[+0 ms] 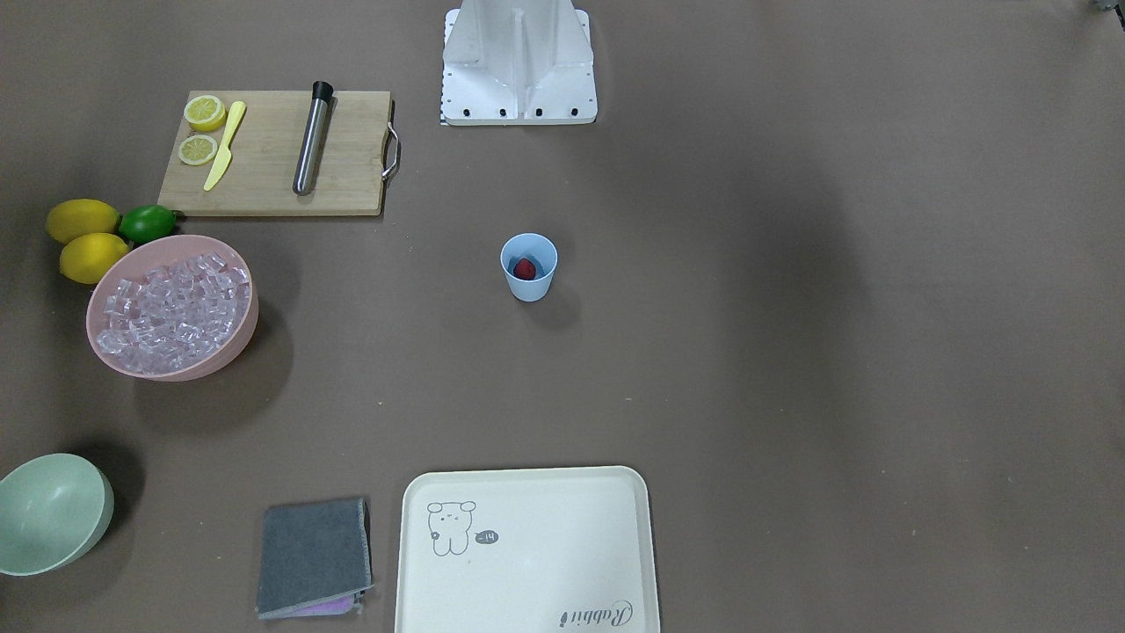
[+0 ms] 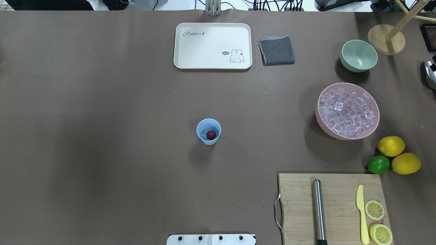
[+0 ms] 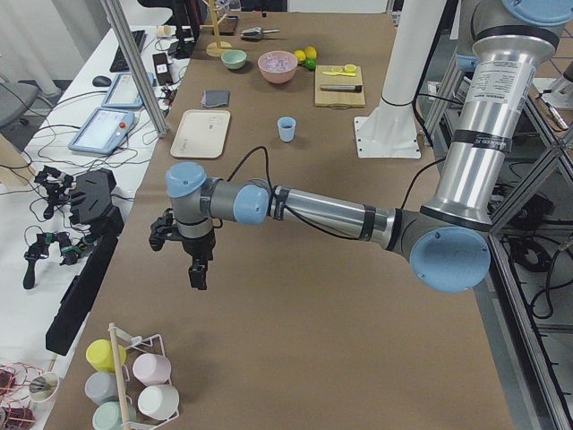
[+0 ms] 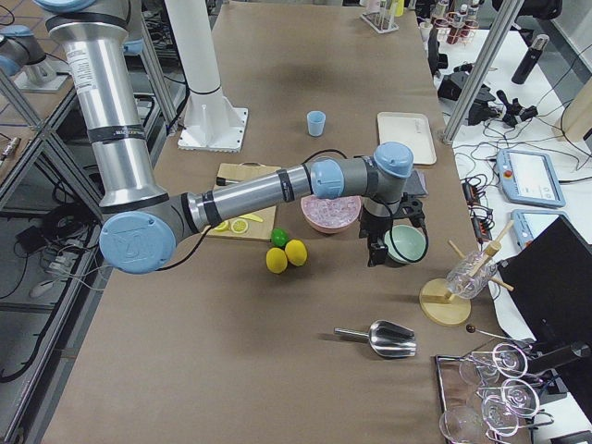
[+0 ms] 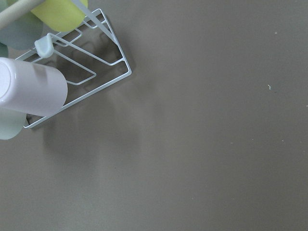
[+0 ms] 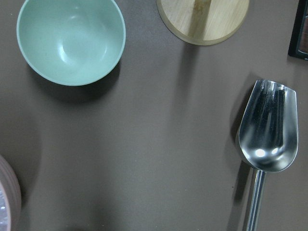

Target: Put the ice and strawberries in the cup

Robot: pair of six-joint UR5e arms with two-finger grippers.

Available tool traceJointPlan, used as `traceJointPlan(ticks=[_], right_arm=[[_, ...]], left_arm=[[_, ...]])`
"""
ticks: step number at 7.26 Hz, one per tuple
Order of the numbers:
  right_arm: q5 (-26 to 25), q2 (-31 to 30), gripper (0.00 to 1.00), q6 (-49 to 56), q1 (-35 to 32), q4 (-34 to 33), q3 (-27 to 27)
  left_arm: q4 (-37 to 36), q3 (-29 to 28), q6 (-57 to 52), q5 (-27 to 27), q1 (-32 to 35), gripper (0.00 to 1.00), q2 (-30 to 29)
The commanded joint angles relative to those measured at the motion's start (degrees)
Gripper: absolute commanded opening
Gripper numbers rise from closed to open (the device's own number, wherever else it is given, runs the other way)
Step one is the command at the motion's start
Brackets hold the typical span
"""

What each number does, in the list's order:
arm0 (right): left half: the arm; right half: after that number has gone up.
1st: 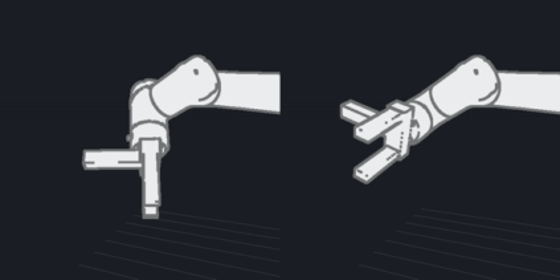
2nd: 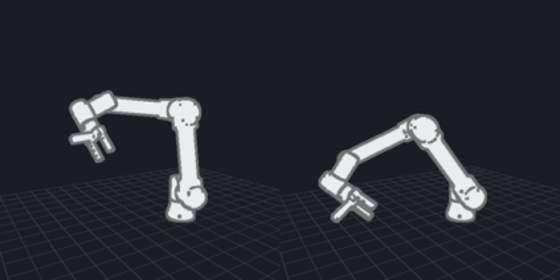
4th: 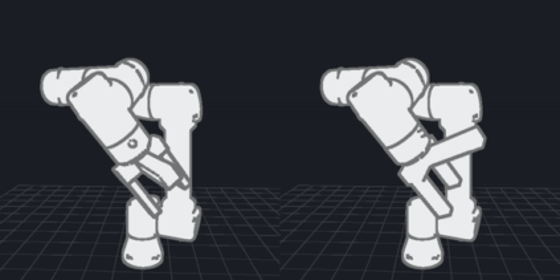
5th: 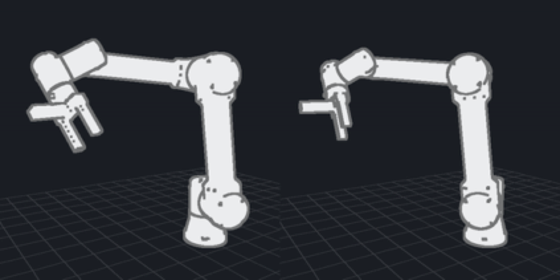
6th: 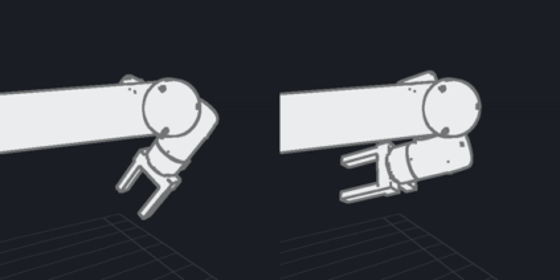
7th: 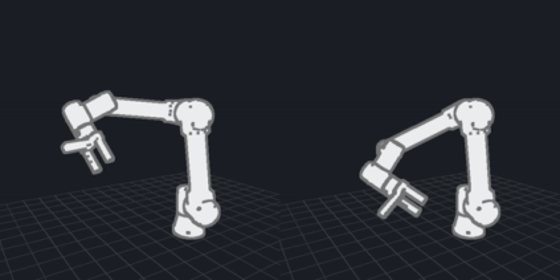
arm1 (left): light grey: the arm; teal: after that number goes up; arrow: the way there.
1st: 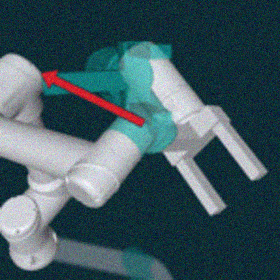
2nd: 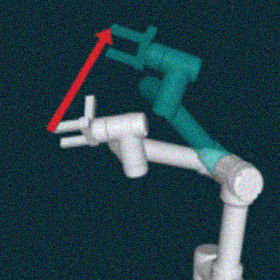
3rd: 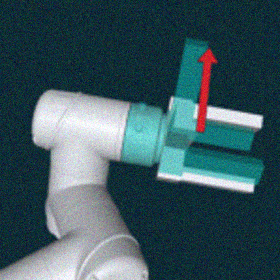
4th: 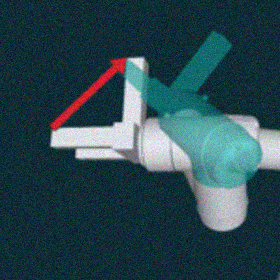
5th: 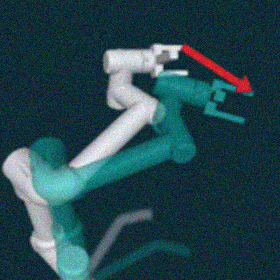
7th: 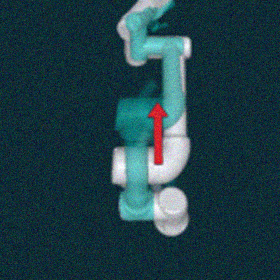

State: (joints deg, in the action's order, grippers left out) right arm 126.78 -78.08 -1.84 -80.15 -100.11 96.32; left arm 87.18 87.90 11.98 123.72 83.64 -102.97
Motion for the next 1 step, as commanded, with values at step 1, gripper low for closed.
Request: traceJointPlan(ticks=[1], right_arm=[[0.1, -0.3, 1.0, 0.0, -0.4, 0.0, 0.8]], left_arm=[[0.1, -0.1, 0.0, 0.0, 0.0, 0.98, 0.1]])
